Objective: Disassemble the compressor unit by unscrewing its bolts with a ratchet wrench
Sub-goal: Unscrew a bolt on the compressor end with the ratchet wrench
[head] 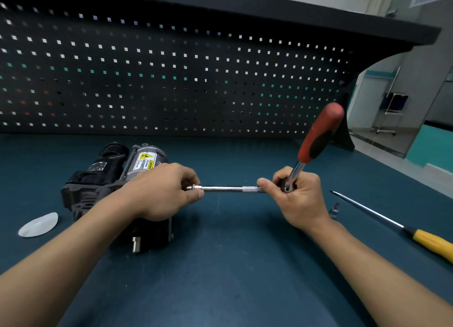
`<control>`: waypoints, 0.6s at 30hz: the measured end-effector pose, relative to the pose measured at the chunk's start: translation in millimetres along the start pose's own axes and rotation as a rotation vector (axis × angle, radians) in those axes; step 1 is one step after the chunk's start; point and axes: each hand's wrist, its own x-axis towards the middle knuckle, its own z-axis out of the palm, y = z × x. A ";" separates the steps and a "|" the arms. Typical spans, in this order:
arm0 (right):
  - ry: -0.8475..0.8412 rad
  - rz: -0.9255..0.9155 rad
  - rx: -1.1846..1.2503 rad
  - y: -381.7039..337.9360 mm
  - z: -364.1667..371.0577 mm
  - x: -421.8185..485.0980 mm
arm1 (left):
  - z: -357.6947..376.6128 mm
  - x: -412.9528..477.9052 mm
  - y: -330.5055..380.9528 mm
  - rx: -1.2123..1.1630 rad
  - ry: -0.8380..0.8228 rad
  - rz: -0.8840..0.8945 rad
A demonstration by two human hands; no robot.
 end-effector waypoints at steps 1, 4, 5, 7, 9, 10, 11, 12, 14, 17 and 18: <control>-0.006 -0.004 0.001 0.4 0.5 -0.2 | -0.9 0.4 0.3 0.009 -0.027 0.002; -0.033 0.037 0.003 -0.4 1.1 -0.3 | -3.0 2.0 0.7 0.013 -0.082 0.003; -0.043 0.071 0.003 -1.3 0.7 0.3 | -3.2 2.4 0.7 0.009 -0.088 0.002; -0.071 0.158 0.003 -3.5 0.1 2.7 | -3.5 3.1 0.2 -0.004 -0.091 0.001; -0.114 0.265 0.047 -4.7 -0.2 5.6 | -3.4 3.1 -0.1 -0.020 -0.093 0.003; -0.134 0.325 0.070 -5.0 -0.5 7.1 | -3.3 3.0 -0.3 -0.024 -0.093 0.004; -0.150 0.388 0.086 -5.3 -0.7 8.3 | -3.3 3.0 -0.3 -0.025 -0.093 0.004; -0.161 0.450 0.100 -5.9 -0.8 9.0 | -3.3 3.1 -0.2 -0.026 -0.093 0.004; -0.177 0.560 0.121 -7.7 -0.4 9.8 | -3.2 3.3 -0.4 -0.029 -0.093 0.006; -0.205 0.721 0.170 -11.6 0.5 11.0 | -3.0 3.0 -1.3 -0.030 -0.093 0.010; -0.220 0.775 0.191 -13.0 0.7 11.3 | -2.9 2.8 -1.5 -0.028 -0.094 0.013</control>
